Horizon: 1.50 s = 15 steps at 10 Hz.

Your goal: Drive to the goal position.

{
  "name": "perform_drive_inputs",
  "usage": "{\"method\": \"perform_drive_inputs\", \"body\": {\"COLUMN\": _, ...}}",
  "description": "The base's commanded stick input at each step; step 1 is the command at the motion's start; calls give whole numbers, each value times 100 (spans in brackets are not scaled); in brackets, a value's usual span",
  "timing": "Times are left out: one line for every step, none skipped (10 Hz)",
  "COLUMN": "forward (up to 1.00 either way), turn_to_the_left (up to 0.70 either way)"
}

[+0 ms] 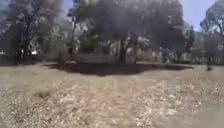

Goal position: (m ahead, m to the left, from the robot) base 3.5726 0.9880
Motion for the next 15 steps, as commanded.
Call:
{"method": "perform_drive_inputs", "body": {"forward": 70, "turn_to_the_left": 0}}
{"method": "perform_drive_inputs", "body": {"forward": 70, "turn_to_the_left": 0}}
{"method": "perform_drive_inputs", "body": {"forward": 70, "turn_to_the_left": 0}}
{"method": "perform_drive_inputs", "body": {"forward": 70, "turn_to_the_left": 0}}
{"method": "perform_drive_inputs", "body": {"forward": 70, "turn_to_the_left": 0}}
{"method": "perform_drive_inputs", "body": {"forward": 70, "turn_to_the_left": 0}}
{"method": "perform_drive_inputs", "body": {"forward": 70, "turn_to_the_left": 0}}
{"method": "perform_drive_inputs", "body": {"forward": 70, "turn_to_the_left": 0}}
{"method": "perform_drive_inputs", "body": {"forward": 70, "turn_to_the_left": 0}}
{"method": "perform_drive_inputs", "body": {"forward": 70, "turn_to_the_left": 0}}
{"method": "perform_drive_inputs", "body": {"forward": 70, "turn_to_the_left": 0}}
{"method": "perform_drive_inputs", "body": {"forward": 70, "turn_to_the_left": 0}}
{"method": "perform_drive_inputs", "body": {"forward": 70, "turn_to_the_left": 0}}
{"method": "perform_drive_inputs", "body": {"forward": 70, "turn_to_the_left": 0}}
{"method": "perform_drive_inputs", "body": {"forward": 70, "turn_to_the_left": 0}}
